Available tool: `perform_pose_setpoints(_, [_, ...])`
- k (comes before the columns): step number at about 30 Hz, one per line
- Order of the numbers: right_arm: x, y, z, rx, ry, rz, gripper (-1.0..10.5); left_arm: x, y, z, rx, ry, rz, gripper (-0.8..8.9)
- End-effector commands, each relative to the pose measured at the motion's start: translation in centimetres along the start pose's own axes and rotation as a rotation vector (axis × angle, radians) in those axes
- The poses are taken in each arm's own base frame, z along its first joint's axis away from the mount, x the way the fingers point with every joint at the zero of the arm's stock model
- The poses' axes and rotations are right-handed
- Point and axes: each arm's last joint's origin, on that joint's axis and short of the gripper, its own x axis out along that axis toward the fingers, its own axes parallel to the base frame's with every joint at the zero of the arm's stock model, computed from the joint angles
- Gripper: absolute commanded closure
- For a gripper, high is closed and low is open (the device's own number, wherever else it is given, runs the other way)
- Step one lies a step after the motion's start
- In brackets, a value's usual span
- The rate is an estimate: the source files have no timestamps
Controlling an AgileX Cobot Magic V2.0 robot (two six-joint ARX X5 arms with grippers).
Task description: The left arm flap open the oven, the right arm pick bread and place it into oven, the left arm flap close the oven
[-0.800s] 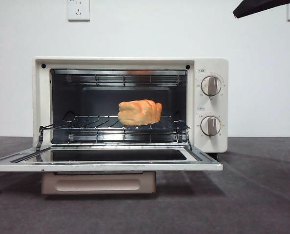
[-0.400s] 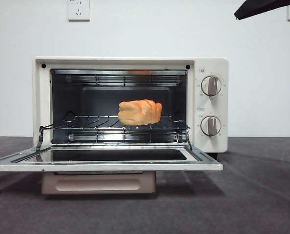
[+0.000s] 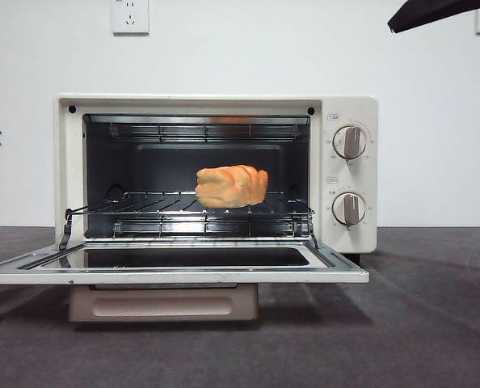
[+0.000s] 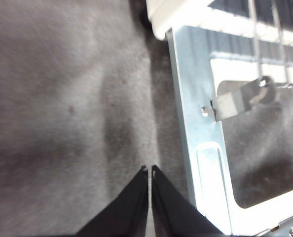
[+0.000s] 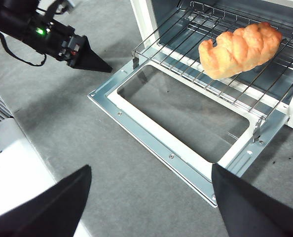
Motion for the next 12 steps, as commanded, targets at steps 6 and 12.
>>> perform_pose_setpoints(6, [0.0,0.2,0.3,-0.019,-0.01,0.011,5.7,1.8,0.8,-0.3,-0.014,0.057,-0.038,7.99])
perform_pose_setpoints(12, [0.0,0.2,0.3,-0.018,-0.01,0.011,5.7,2.6,1.0,-0.5,-0.026,0.092,-0.088,7.99])
